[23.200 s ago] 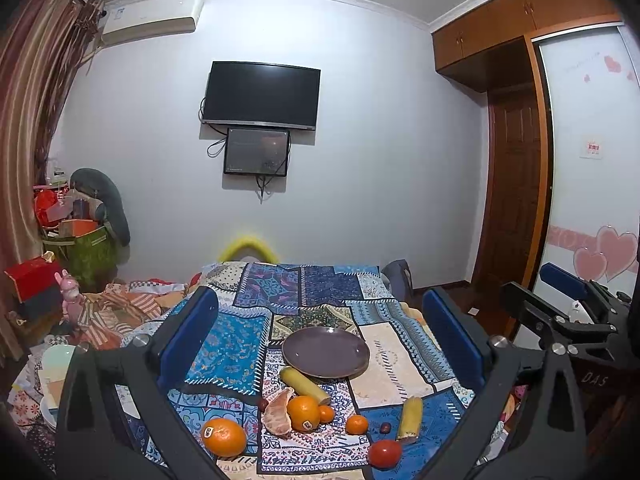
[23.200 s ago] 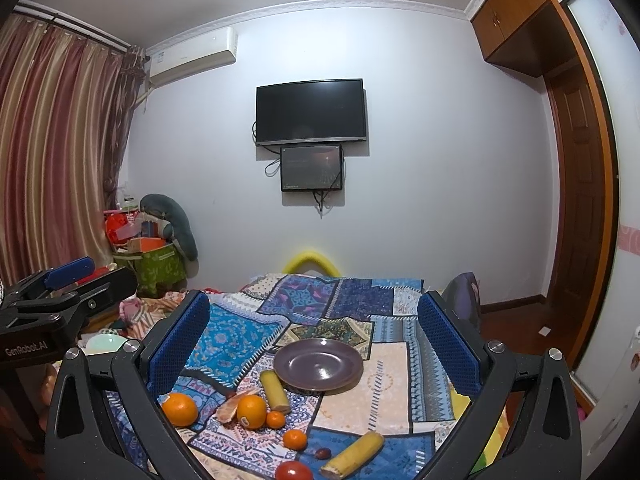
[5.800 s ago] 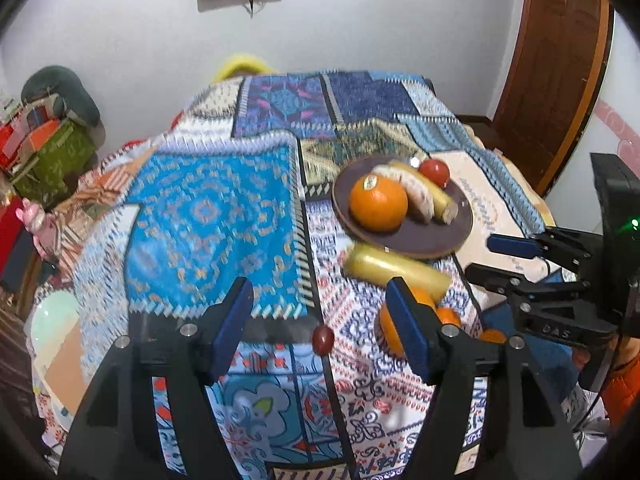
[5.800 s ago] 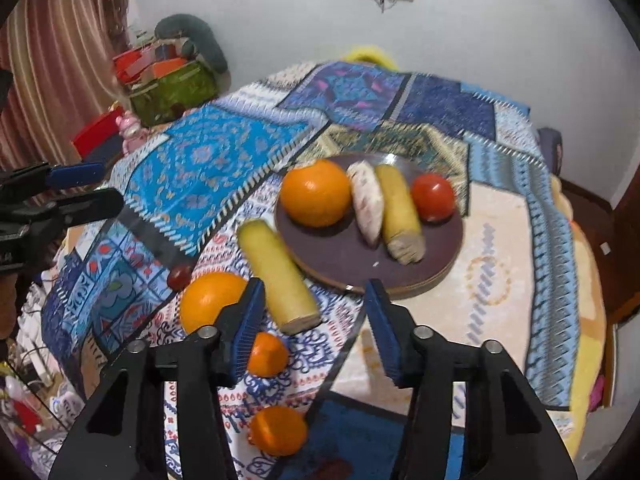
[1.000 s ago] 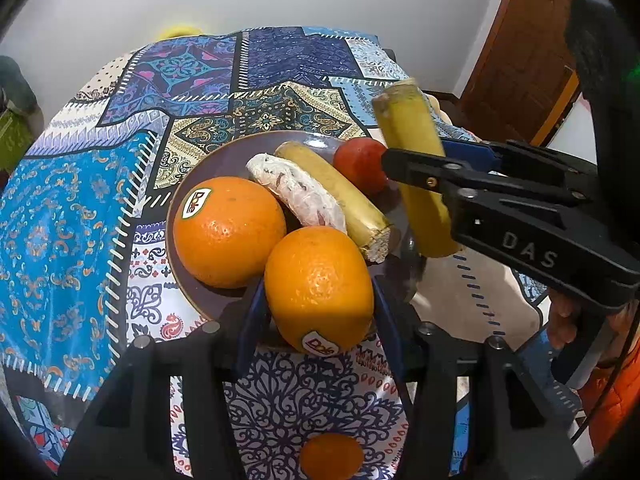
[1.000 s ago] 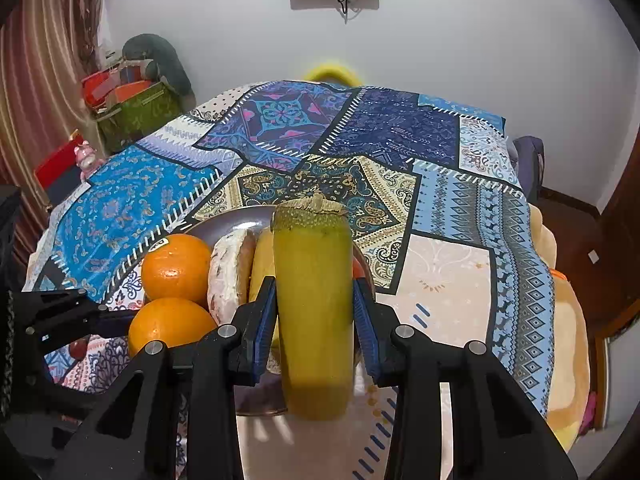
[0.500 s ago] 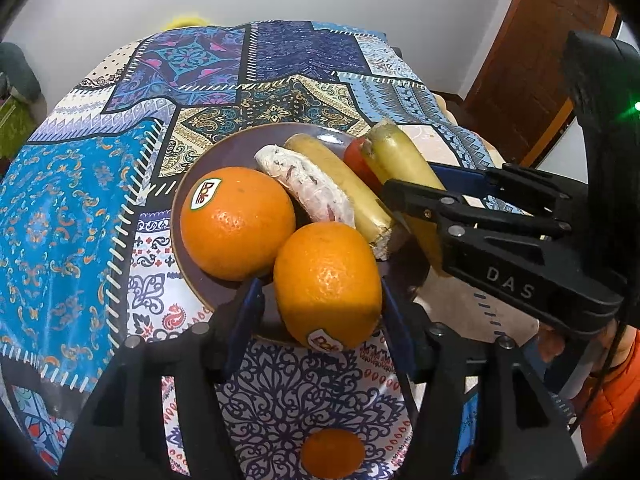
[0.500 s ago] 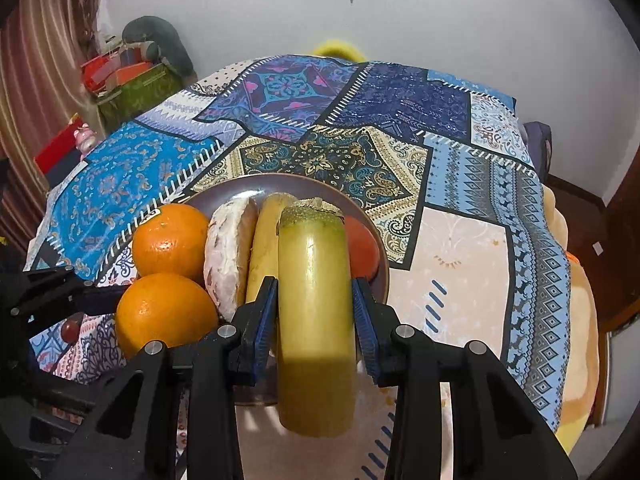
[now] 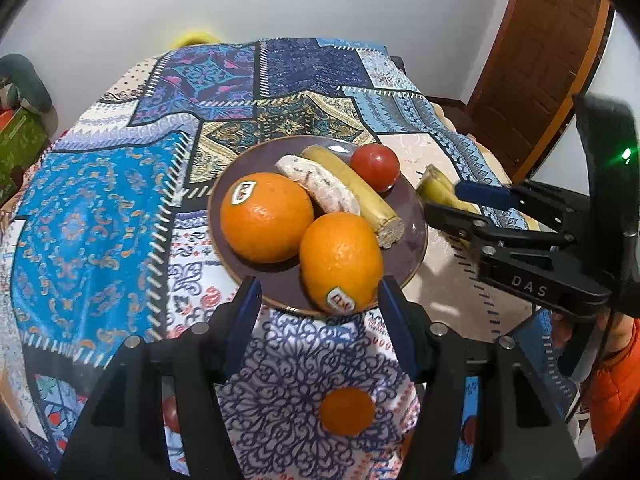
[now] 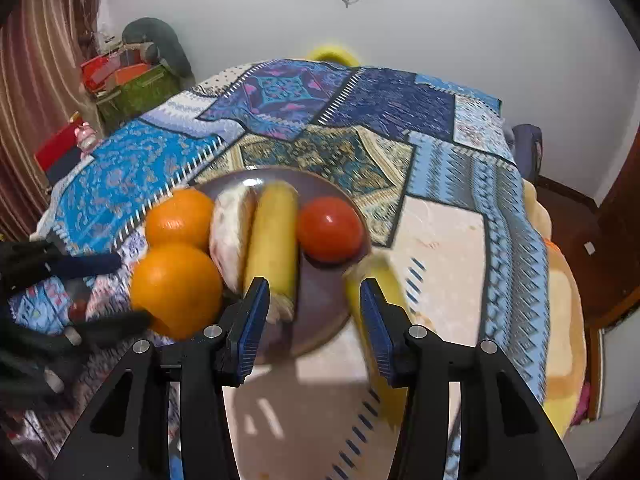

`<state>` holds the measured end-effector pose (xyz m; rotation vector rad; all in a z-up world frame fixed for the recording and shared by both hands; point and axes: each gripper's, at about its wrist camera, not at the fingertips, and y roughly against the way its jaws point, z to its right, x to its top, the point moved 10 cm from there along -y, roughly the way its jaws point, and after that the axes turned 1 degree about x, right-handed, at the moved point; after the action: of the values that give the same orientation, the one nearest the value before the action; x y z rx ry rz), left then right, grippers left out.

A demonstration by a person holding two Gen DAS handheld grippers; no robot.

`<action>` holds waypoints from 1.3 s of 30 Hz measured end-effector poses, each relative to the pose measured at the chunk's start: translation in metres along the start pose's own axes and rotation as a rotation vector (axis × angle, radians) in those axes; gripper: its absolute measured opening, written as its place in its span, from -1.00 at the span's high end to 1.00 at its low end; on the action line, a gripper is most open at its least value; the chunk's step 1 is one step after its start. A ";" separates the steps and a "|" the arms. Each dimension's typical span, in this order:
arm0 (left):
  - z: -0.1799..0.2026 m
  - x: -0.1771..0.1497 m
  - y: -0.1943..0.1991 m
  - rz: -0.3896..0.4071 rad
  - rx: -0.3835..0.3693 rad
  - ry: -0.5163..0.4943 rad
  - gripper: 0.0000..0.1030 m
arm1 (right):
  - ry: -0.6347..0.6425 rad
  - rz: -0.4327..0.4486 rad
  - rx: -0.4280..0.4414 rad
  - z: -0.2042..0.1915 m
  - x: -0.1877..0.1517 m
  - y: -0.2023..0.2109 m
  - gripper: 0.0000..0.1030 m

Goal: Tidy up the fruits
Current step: 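Lower the corn cob onto the plate and open the right tool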

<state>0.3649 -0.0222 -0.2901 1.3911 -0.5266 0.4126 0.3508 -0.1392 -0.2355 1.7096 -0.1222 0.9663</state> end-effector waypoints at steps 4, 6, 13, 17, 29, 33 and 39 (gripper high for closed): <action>-0.008 -0.003 0.014 0.022 0.025 -0.006 -0.19 | -0.004 -0.008 -0.023 0.016 -0.014 0.012 0.15; -0.015 -0.005 0.020 0.034 0.036 0.003 -0.25 | -0.024 0.002 -0.018 0.027 -0.020 0.023 0.15; -0.036 -0.007 0.029 0.050 0.072 0.044 -0.26 | -0.099 -0.011 -0.060 0.069 -0.038 0.036 0.14; -0.046 -0.007 0.027 0.051 0.090 0.064 -0.27 | -0.133 -0.048 -0.034 0.074 -0.038 0.022 0.14; -0.059 -0.012 0.019 0.037 0.093 0.088 -0.27 | -0.120 -0.138 -0.040 0.051 -0.027 -0.048 0.33; -0.061 -0.012 0.019 0.042 0.091 0.095 -0.27 | -0.141 -0.109 -0.041 0.053 -0.026 -0.036 0.38; -0.062 -0.009 0.026 0.064 0.083 0.102 -0.27 | -0.117 0.024 -0.047 0.044 0.007 0.004 0.38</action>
<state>0.3493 0.0429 -0.2799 1.4270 -0.4755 0.5595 0.3772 -0.1753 -0.2304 1.7244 -0.2415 0.8740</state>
